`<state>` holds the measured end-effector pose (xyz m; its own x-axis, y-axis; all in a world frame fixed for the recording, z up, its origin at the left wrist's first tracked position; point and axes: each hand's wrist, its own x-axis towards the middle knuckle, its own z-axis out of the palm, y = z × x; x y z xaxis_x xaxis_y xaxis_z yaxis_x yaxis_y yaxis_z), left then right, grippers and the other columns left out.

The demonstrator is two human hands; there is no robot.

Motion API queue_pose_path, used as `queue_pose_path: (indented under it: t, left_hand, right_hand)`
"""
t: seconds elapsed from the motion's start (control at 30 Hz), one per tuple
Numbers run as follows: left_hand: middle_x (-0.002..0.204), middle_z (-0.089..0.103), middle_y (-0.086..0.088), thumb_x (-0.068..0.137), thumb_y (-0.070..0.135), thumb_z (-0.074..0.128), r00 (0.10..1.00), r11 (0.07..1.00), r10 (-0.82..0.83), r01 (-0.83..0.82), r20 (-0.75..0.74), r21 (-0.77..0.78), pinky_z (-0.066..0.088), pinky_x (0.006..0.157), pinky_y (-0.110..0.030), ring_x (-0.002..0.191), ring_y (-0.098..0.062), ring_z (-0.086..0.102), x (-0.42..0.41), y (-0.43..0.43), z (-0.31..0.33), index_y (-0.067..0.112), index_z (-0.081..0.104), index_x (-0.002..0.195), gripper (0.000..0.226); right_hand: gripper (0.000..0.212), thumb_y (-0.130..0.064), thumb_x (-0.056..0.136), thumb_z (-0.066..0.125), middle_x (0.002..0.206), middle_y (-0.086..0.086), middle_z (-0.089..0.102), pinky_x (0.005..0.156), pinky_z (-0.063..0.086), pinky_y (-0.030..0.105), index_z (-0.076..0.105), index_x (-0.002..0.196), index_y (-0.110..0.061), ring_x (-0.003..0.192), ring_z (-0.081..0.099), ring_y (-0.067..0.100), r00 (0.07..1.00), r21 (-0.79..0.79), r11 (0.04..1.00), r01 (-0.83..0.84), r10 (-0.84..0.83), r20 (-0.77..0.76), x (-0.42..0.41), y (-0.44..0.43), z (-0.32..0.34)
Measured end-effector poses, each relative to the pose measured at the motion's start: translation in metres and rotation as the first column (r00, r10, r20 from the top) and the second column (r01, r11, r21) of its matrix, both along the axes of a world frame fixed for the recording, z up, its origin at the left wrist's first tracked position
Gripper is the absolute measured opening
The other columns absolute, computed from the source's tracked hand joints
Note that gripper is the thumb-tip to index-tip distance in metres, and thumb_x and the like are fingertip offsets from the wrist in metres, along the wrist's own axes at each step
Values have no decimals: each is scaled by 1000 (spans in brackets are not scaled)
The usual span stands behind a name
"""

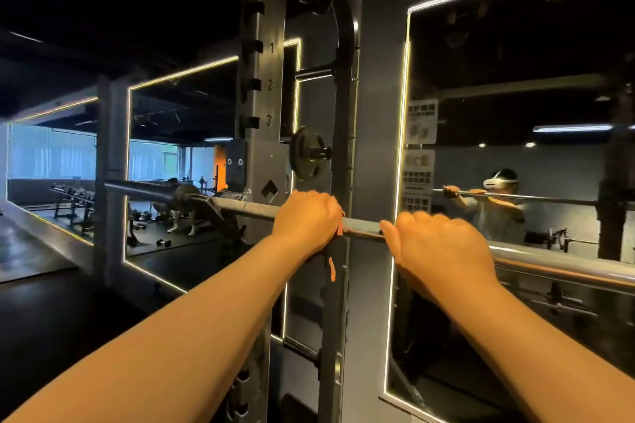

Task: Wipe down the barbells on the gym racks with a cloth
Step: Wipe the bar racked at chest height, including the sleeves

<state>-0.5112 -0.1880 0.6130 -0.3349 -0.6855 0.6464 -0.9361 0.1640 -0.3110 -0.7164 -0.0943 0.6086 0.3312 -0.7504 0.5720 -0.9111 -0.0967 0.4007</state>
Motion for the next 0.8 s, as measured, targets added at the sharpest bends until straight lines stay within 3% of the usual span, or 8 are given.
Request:
queue_pose_path:
  t: [0.13,0.2,0.3,0.37,0.43,0.53,0.7,0.8]
  left_hand:
    - [104,69,-4,102,28,55,845,924,-382,360,-373,-131,54,91,-42,95,-20,65,3,14,-27,13,70,111,23]
    - [103,69,1,103,32,48,750,854,-513,495,-417,-161,52,94,-41,94,-13,63,12,20,-35,18,69,116,28]
    - [114,65,6,108,36,41,754,859,-486,504,-442,-84,43,107,-43,109,-8,56,37,13,-29,28,56,137,34]
    - [108,63,3,108,34,42,729,891,-414,447,-545,-78,47,99,-42,110,-19,59,56,0,-23,26,58,133,31]
    - [98,64,-1,104,27,48,772,917,-389,379,-503,-127,50,85,-40,93,-25,62,64,-13,-24,18,67,107,21]
    - [83,62,1,97,26,52,817,930,-366,301,-446,-212,46,86,-42,78,-22,59,49,-20,-37,20,66,85,20]
    - [109,59,10,104,32,37,621,749,-659,497,-424,-437,31,115,-39,106,-12,53,56,-32,-60,29,56,117,23]
    - [122,58,9,105,36,36,657,749,-661,548,-362,-372,31,118,-37,117,-11,52,72,-39,-61,26,55,130,33]
  right_hand:
    - [62,-40,92,10,112,2,58,72,41,35,46,139,-24,99,60,23,999,36,999,33,-33,-1,1,2,0]
    - [44,-38,103,20,112,2,58,73,48,37,42,138,-24,100,61,25,994,4,997,79,-79,-72,6,2,-1]
    - [35,-35,110,32,111,1,56,78,51,39,37,142,-21,106,61,28,987,67,985,158,-155,-48,19,-1,5]
    - [30,-28,109,34,115,4,57,77,49,42,40,138,-20,107,60,30,988,92,984,152,-149,-38,35,-9,9]
    - [26,-26,107,37,116,5,58,77,47,44,45,131,-18,106,60,31,992,79,989,123,-121,-24,61,-20,5]
    - [28,-22,105,42,116,7,60,74,41,42,49,131,-14,105,63,33,992,47,991,124,-125,8,96,-38,-1]
    - [30,-20,107,31,108,5,64,69,38,36,52,127,-16,97,66,33,986,-126,978,167,-167,16,108,-48,-4]
    - [36,-24,106,25,103,3,67,66,39,35,54,127,-18,90,68,32,978,-167,964,205,-208,-2,111,-45,-6]
